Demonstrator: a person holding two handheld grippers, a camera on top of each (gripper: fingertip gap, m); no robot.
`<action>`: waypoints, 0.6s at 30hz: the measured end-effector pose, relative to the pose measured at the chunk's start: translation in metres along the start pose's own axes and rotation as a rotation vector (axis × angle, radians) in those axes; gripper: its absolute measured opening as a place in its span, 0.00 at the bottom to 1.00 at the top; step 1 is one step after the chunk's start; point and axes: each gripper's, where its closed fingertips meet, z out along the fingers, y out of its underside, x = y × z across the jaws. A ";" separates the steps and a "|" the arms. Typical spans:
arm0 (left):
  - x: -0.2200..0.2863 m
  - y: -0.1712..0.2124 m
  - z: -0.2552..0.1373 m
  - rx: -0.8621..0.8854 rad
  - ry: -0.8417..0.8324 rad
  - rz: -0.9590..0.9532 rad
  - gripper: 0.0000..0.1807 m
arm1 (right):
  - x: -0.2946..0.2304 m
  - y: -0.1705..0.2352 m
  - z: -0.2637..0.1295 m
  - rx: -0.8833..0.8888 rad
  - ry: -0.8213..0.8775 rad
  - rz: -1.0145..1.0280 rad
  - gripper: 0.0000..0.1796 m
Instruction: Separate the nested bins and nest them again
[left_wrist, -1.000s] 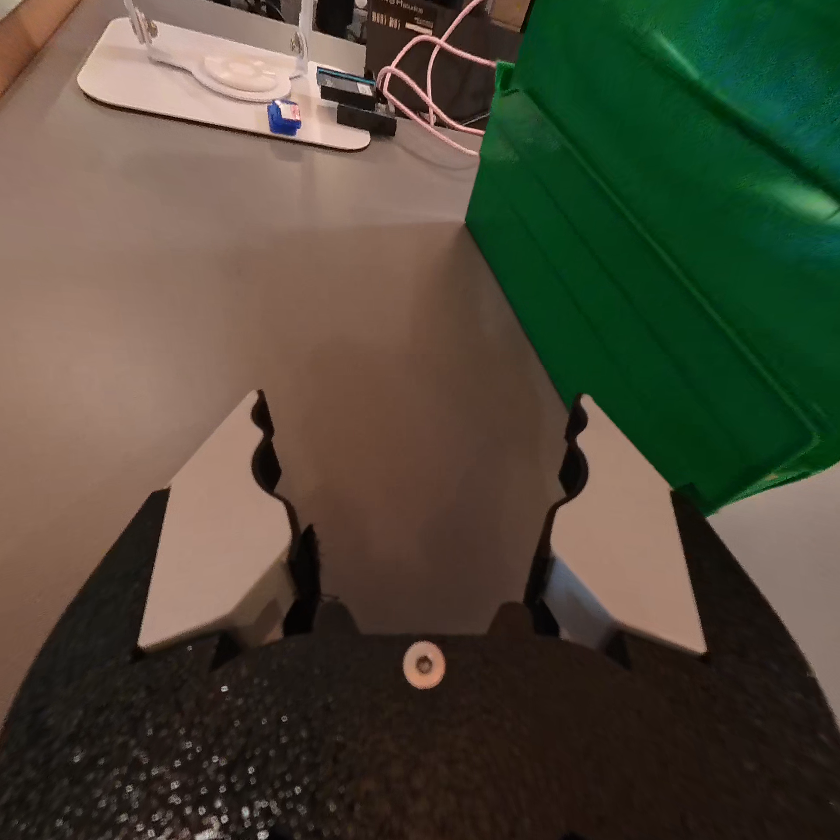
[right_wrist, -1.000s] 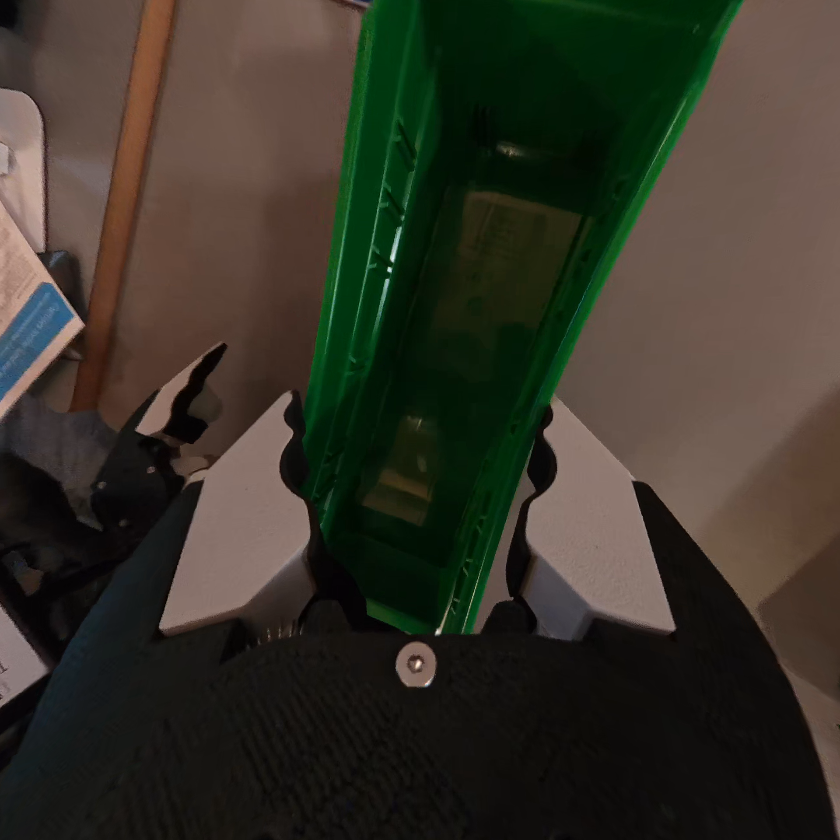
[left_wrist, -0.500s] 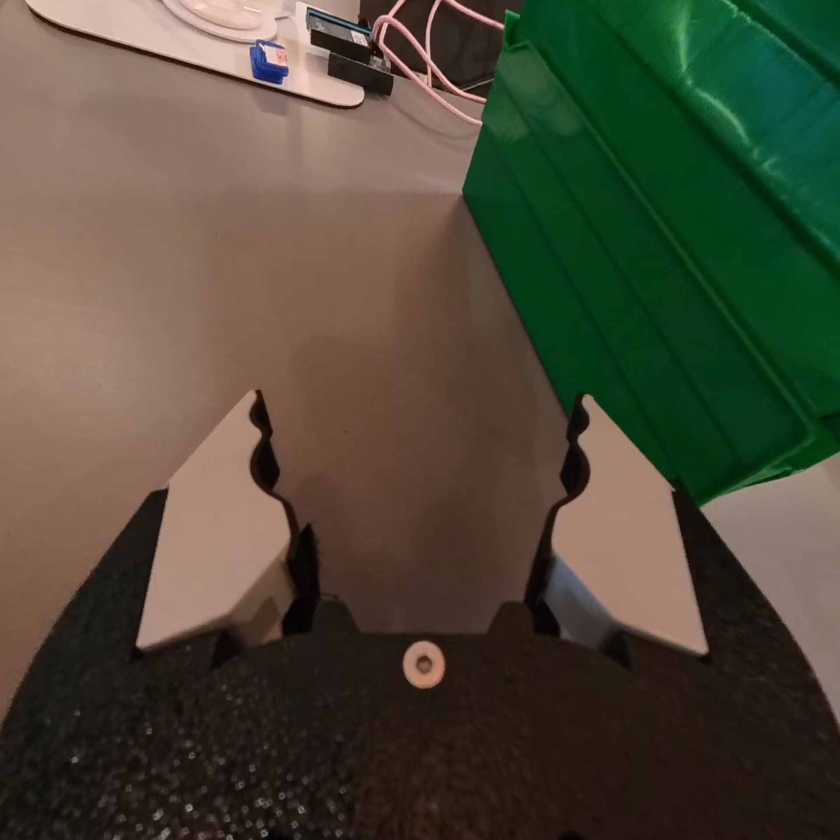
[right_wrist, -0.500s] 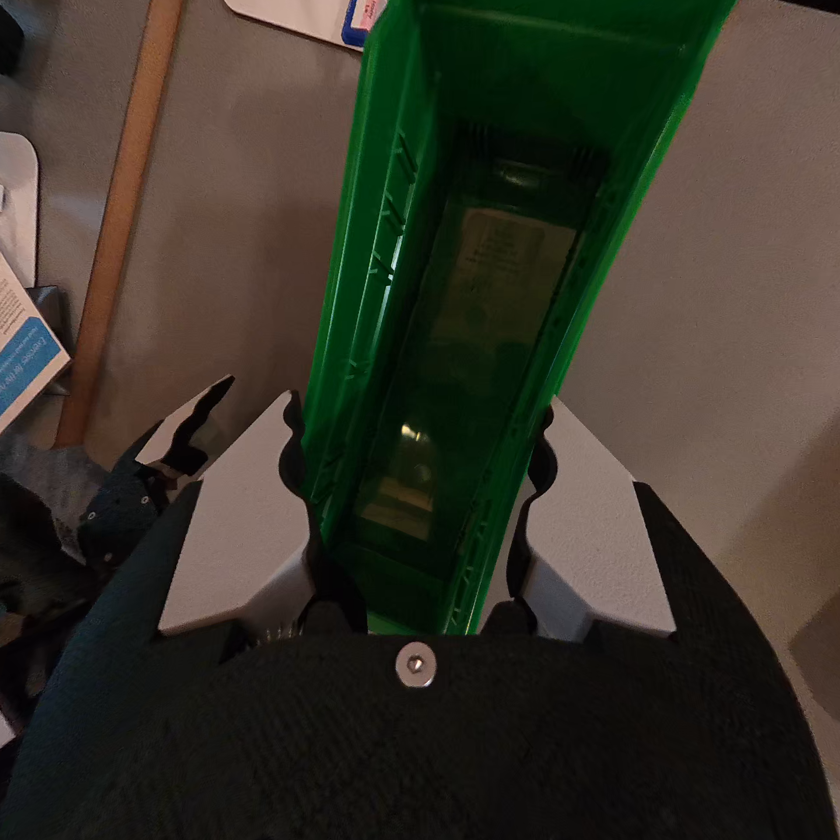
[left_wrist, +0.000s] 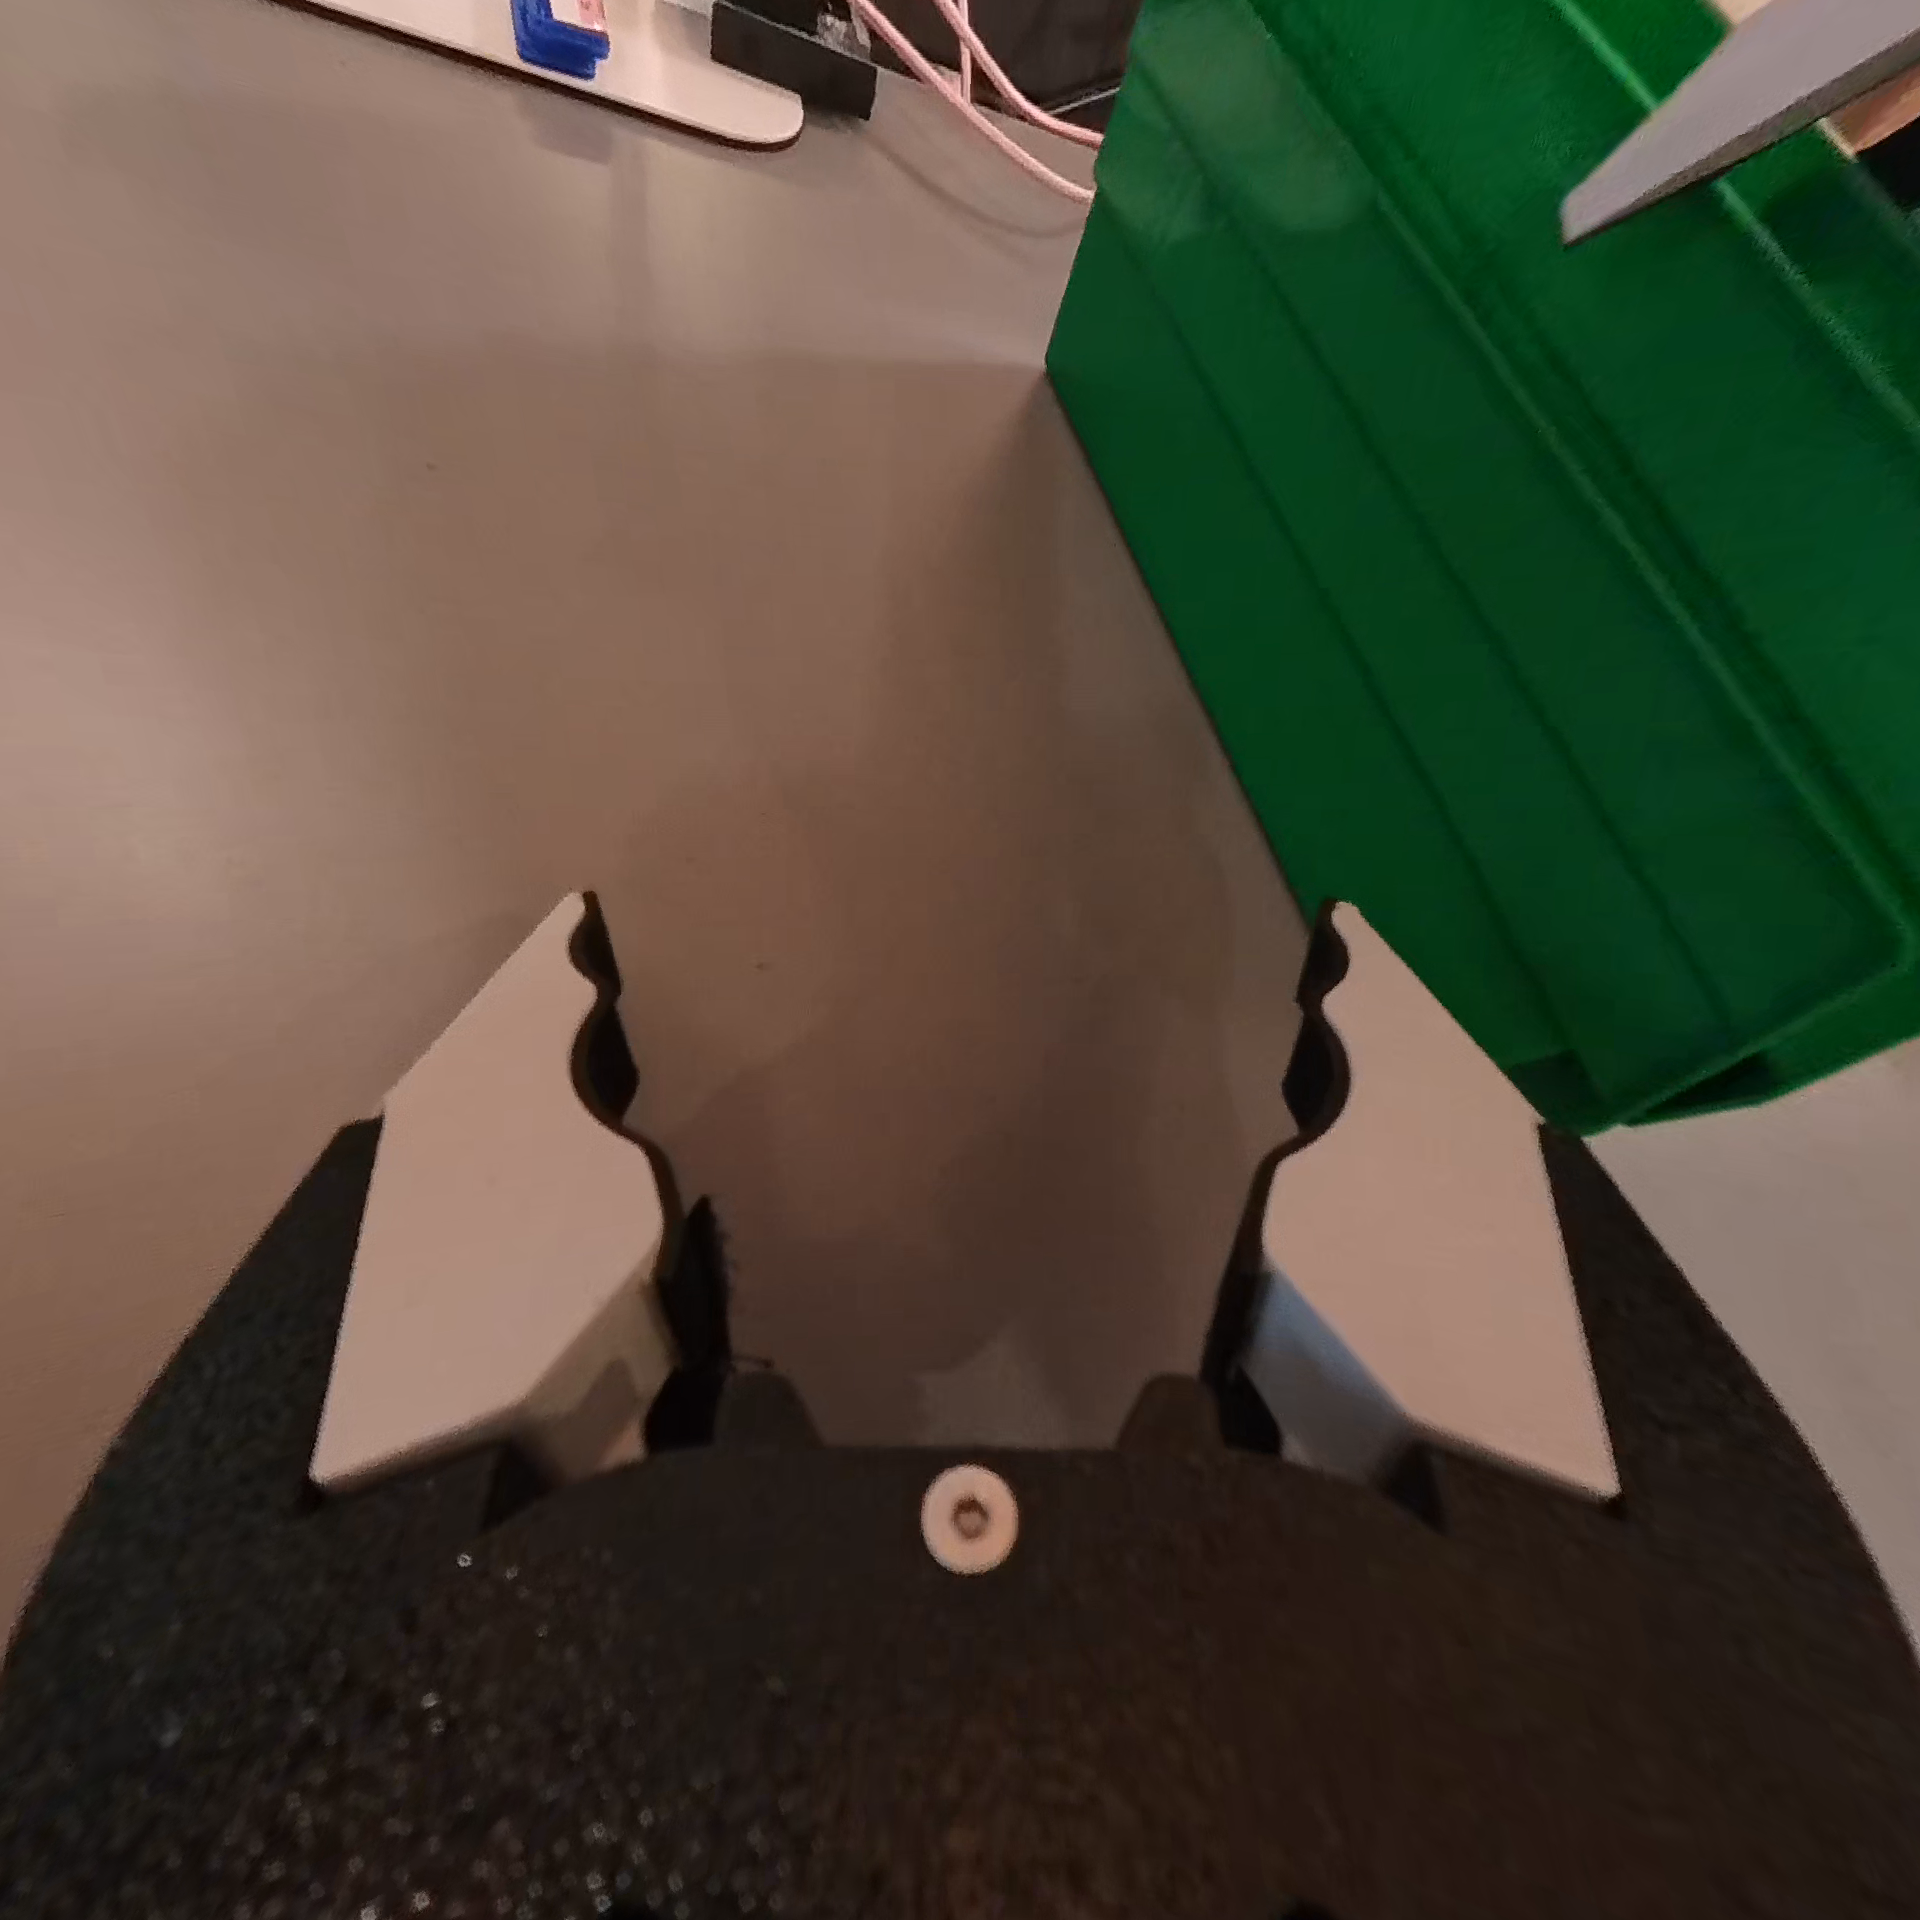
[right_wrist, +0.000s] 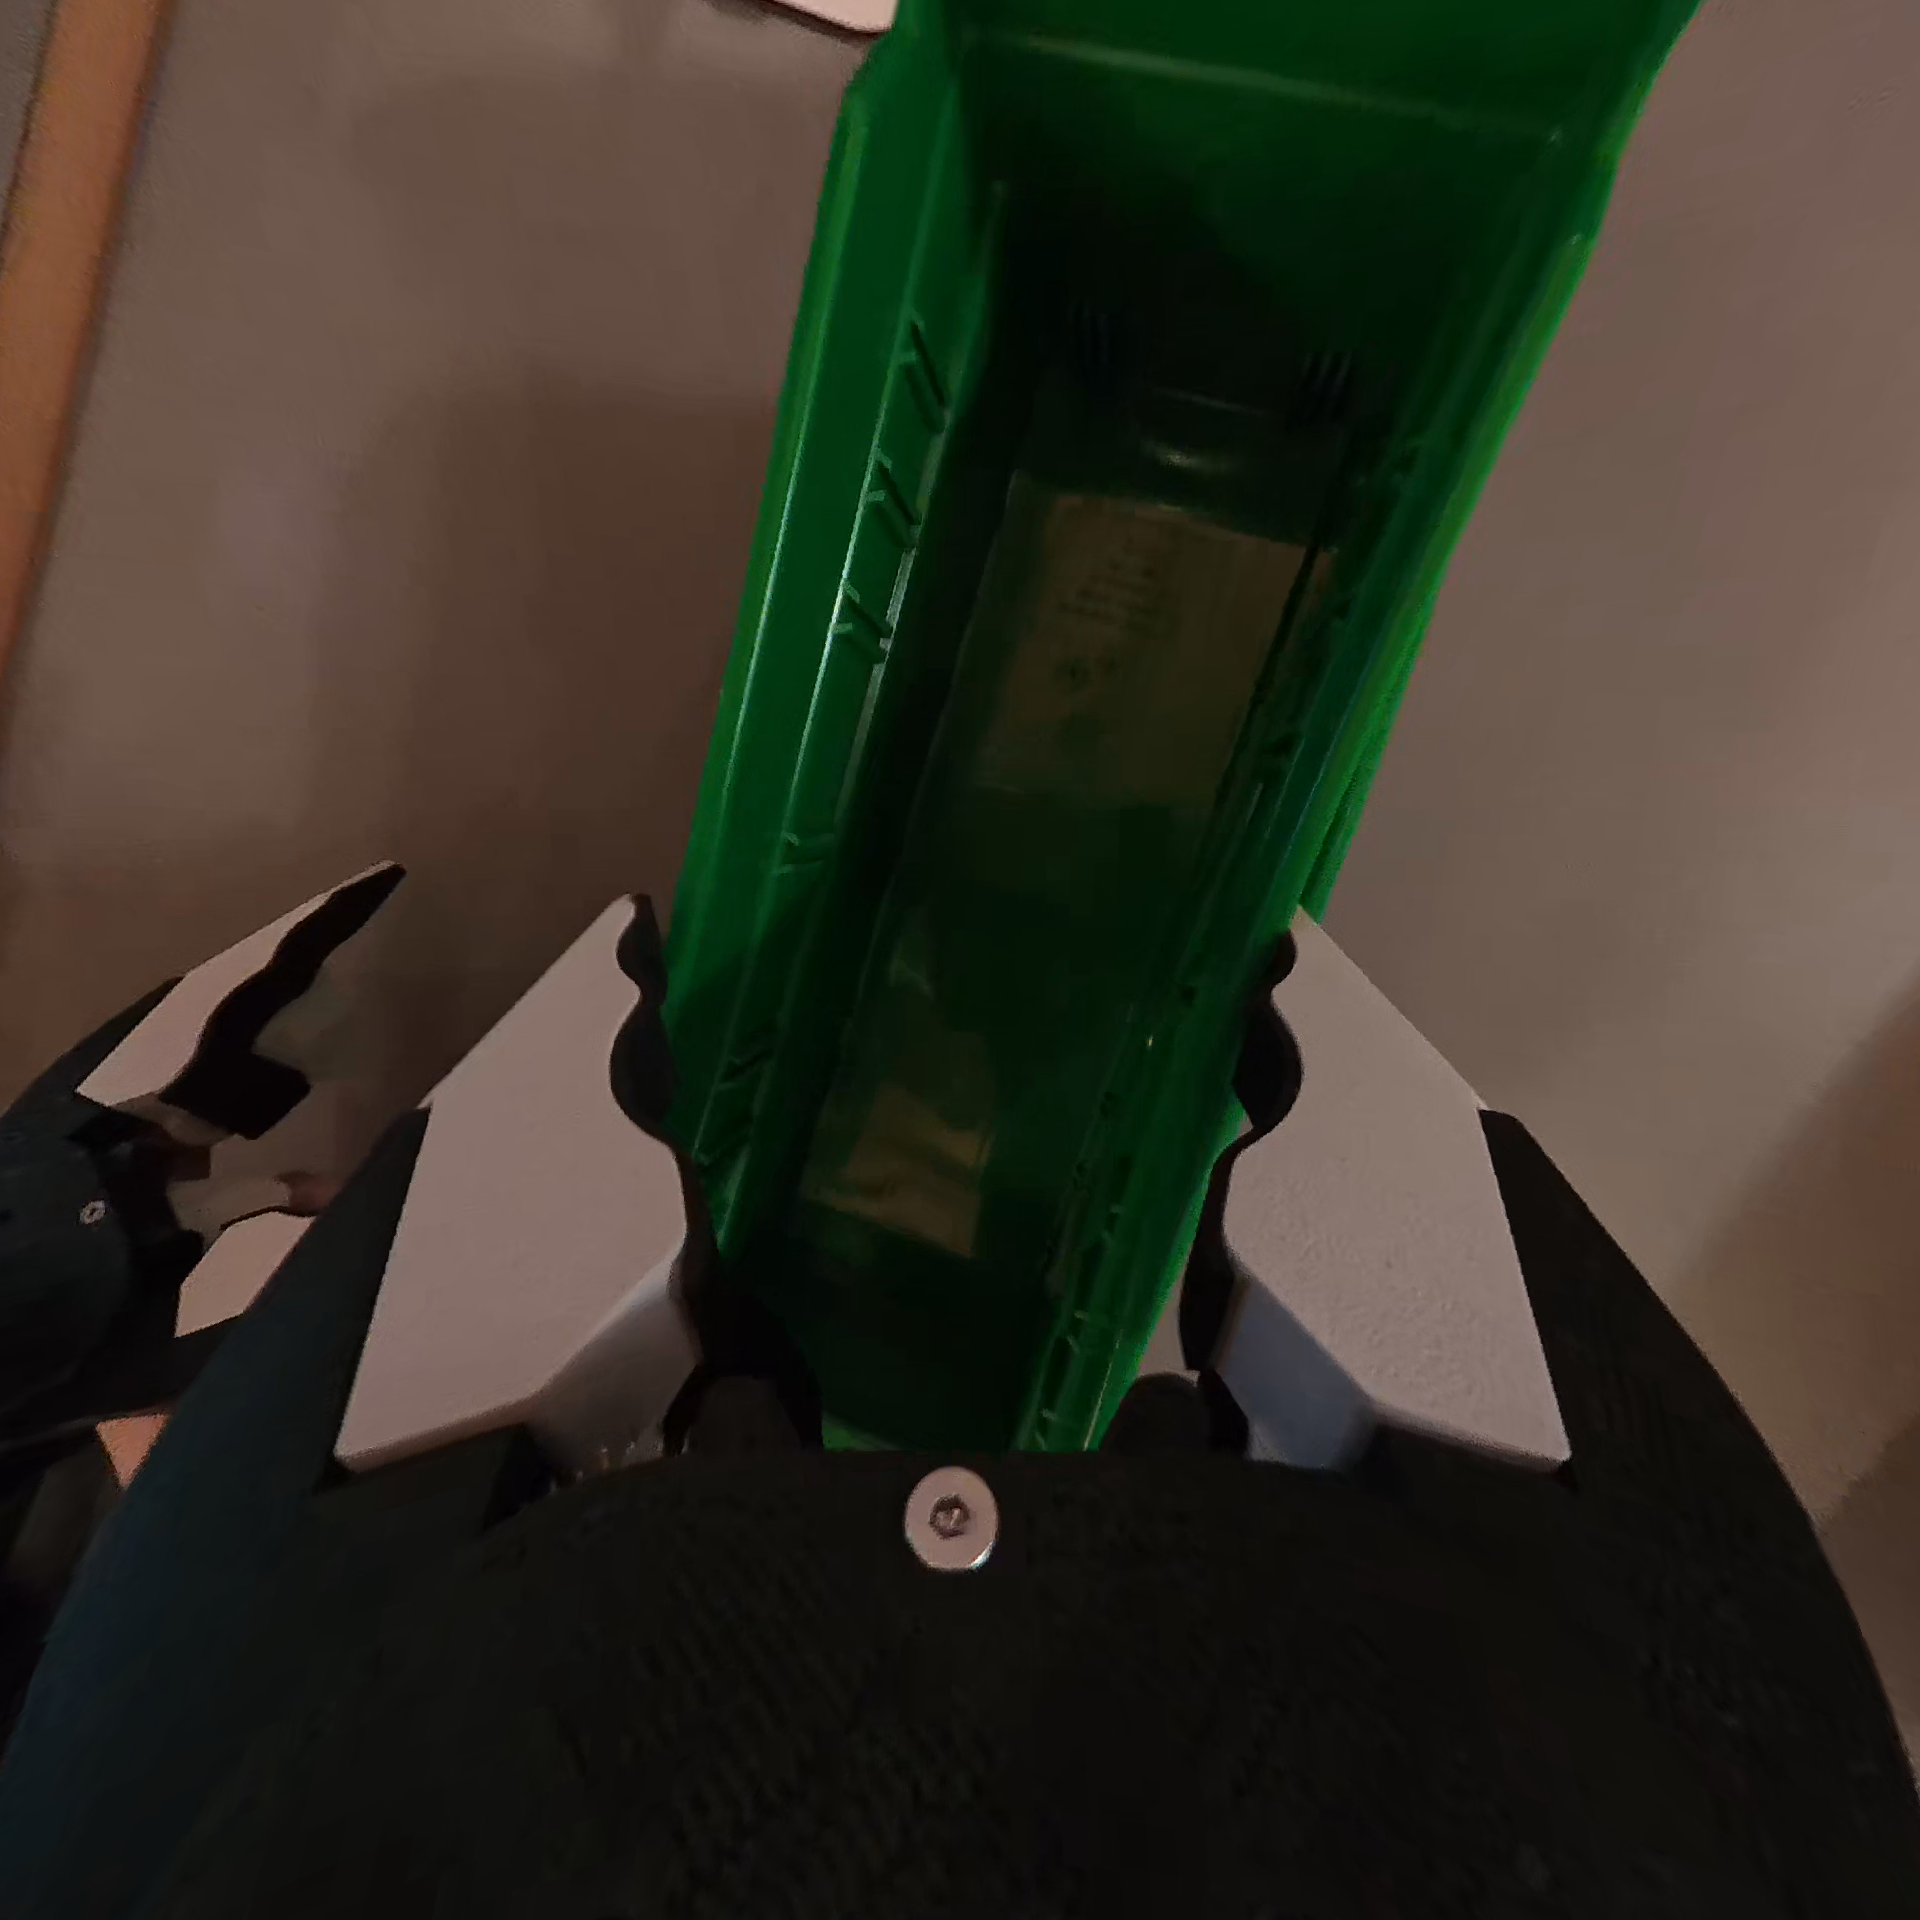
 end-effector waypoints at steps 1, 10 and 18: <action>0.000 0.001 0.001 -0.003 0.000 0.000 0.71 | -0.001 0.000 0.001 0.012 0.002 -0.010 0.64; -0.006 -0.005 -0.003 0.028 -0.023 -0.036 0.76 | -0.019 0.009 -0.083 0.078 -0.185 -0.363 0.89; 0.000 -0.006 -0.002 0.040 0.012 -0.060 0.76 | 0.201 0.046 -0.136 0.018 0.197 -0.233 0.89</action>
